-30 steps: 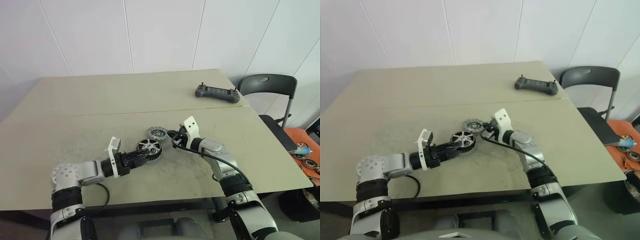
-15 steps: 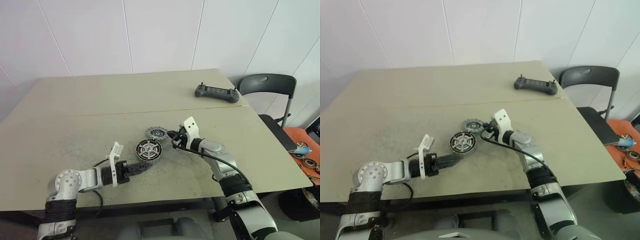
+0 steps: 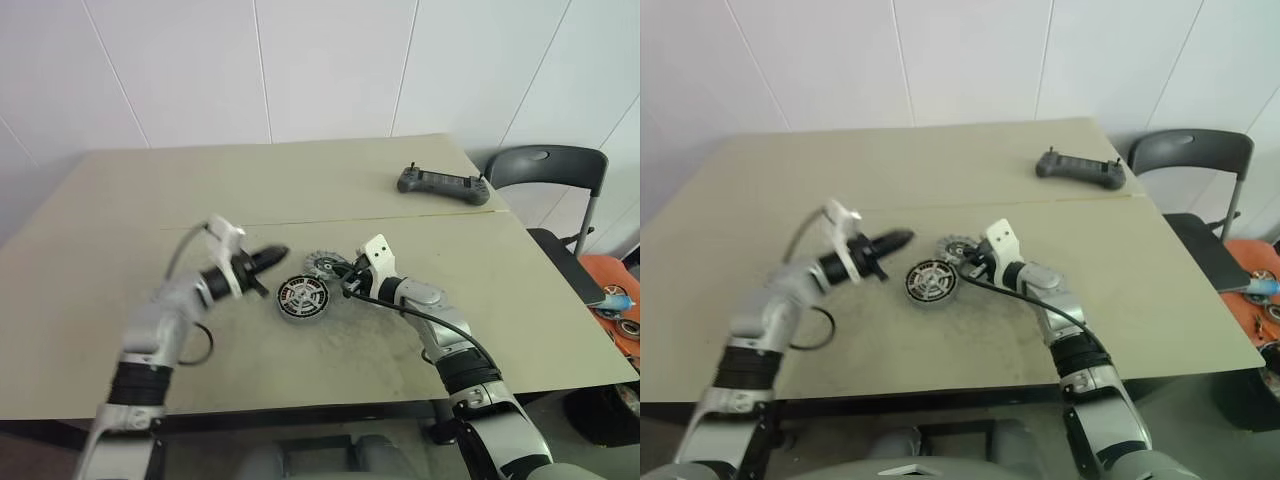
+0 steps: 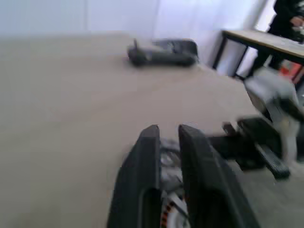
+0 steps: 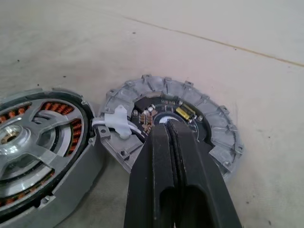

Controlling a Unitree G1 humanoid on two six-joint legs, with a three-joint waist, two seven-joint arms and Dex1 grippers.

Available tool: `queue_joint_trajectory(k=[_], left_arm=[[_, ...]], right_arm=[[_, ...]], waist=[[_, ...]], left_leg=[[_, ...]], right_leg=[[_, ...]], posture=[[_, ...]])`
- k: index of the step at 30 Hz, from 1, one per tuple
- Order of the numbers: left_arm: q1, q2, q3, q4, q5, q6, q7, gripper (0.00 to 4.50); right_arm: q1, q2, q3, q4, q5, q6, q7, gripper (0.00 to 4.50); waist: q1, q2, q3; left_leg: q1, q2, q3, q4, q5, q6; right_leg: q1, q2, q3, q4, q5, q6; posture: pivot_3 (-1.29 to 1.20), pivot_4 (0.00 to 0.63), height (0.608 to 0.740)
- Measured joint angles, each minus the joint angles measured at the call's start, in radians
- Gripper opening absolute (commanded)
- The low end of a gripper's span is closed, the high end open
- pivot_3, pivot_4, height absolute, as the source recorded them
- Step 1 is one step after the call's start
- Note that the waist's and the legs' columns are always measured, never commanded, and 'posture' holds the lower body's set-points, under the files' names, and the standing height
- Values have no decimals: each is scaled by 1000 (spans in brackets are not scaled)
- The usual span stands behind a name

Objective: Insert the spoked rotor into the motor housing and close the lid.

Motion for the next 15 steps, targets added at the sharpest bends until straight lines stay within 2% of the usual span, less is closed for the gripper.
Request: queue_joint_trajectory(k=[3, 7, 15], left_arm=[[1, -35, -12, 1, 2, -32, -30, 44], [-3, -37, -31, 18, 23, -46, -63, 44], [-2, 17, -127, 36, 135, 7, -50, 44]], right_arm=[[0, 0, 0, 0, 0, 0, -2, 0], [0, 0, 0, 0, 0, 0, -5, 0], [0, 0, 0, -1, 0, 0, -6, 0]], waist=[[0, 0, 0], [-2, 0, 0], [-2, 0, 0]], left_leg=[[3, 1, 0, 0, 0, 0], [7, 2, 0, 3, 0, 0], [7, 2, 0, 4, 0, 0]], right_leg=[[3, 2, 0, 1, 0, -1], [6, 4, 0, 1, -2, -3], [7, 4, 0, 1, -1, 0]], posture=[[0, 0, 740], [0, 0, 740], [0, 0, 740]])
